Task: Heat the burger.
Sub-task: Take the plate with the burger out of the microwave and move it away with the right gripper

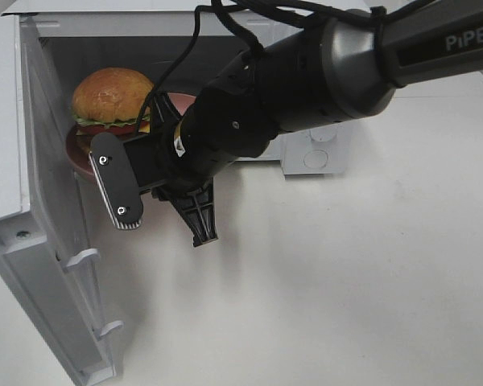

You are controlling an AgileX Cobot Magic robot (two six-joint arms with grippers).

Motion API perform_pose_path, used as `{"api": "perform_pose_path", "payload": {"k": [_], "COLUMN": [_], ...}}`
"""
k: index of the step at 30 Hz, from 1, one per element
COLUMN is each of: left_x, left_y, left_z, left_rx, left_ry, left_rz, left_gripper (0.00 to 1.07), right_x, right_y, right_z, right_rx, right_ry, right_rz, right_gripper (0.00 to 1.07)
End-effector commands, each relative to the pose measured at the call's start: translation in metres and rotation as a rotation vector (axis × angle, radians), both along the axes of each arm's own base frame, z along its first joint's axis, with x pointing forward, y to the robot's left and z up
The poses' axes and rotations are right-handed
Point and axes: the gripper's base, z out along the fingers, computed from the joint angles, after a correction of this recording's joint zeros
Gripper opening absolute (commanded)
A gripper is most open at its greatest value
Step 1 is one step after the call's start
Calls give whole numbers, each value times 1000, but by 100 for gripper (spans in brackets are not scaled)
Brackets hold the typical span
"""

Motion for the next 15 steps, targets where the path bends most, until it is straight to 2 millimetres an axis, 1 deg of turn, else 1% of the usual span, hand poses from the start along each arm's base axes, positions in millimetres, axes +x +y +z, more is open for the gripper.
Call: {"api": "perform_pose_path", "payload": {"k": [1, 12, 13, 14, 15], "left_x": [-3, -3, -3, -3, -3], "left_y": [0, 0, 0, 0, 0], "left_z": [0, 0, 0, 0, 0], "left_rx": [3, 3, 3, 3, 3], "left_ry": [-16, -16, -16, -16, -16], "left_rz": [1, 1, 1, 1, 1], "left_gripper": [98, 98, 98, 98, 98], "right_x": [-4, -27, -31, -31, -37], "right_y": [1, -23, -28, -28, -34], "right_z": [18, 22, 22, 22, 22], "right_rx": [60, 64, 59, 59, 52], "right_ry": [-68, -64, -60, -60, -54], "right_rz": [35, 45, 45, 45, 46], "right_gripper": [0, 0, 0, 0, 0]}}
